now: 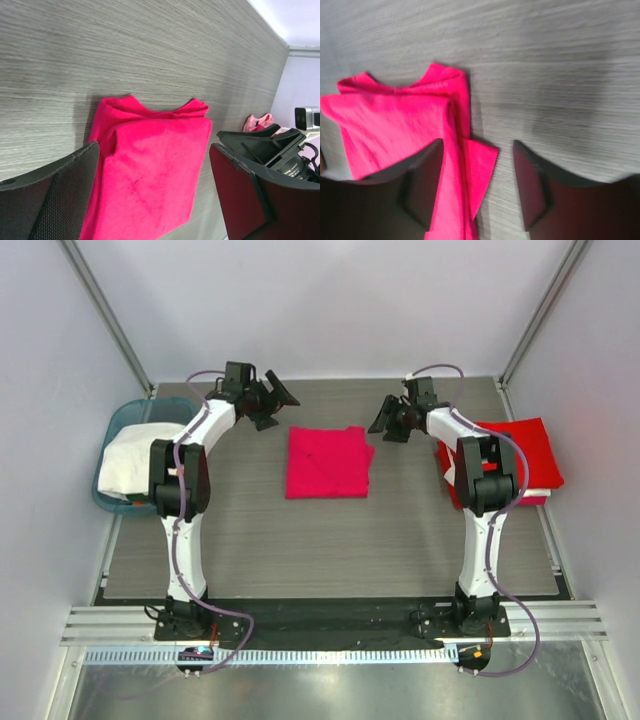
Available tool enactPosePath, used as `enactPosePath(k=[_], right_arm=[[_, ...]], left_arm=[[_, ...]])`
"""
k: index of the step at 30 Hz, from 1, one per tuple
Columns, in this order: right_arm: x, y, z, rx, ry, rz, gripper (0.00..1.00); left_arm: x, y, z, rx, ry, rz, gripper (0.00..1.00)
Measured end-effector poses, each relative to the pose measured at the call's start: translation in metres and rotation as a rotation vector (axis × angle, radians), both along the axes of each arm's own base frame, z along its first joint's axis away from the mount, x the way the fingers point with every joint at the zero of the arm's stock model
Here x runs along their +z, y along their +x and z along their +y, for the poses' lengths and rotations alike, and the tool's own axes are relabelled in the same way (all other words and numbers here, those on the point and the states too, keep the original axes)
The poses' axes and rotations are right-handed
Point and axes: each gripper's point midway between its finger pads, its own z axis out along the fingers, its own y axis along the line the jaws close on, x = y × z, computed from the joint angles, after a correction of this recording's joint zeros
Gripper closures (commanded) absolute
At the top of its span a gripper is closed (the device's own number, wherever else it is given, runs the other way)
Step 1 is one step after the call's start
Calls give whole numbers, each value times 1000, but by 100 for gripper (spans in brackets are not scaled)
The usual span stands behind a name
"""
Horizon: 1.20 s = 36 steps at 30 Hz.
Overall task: Fold and stack the t-shirts
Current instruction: Fold the tshirt, then neatly place the folded tshirt to the corner
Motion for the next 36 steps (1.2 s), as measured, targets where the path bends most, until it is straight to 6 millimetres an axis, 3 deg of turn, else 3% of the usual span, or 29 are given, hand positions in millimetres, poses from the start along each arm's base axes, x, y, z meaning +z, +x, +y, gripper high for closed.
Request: enactPosePath(k=[2,8,13,21,27,29,30,36], right_arm=[[-5,-6,3,19,17,-3,32],[2,5,28,82,128,-76,40],[-10,4,38,99,149,-71,45],[-22,0,43,97,139,-58,53],[-24,9,40,64,103,-71,57],[-25,13,40,57,97,-74,58],[-25,15,40,56,97,-76,59],[-28,25,42,42,103,-78,70]], left_arm=[[-4,-4,1,-1,6,-13,10],[-29,-10,3,-27,35,-30,15],[-39,-14,3,-56,62,-45,32],[-64,-33,4,-88,93,-13,36],[-67,-36,-1,-108,104,-19,34],[-67,-37,-3,-113,107,-19,39],[-68,-38,-4,-115,108,-20,46],[-82,-32,-6,-119,135,-10,57]])
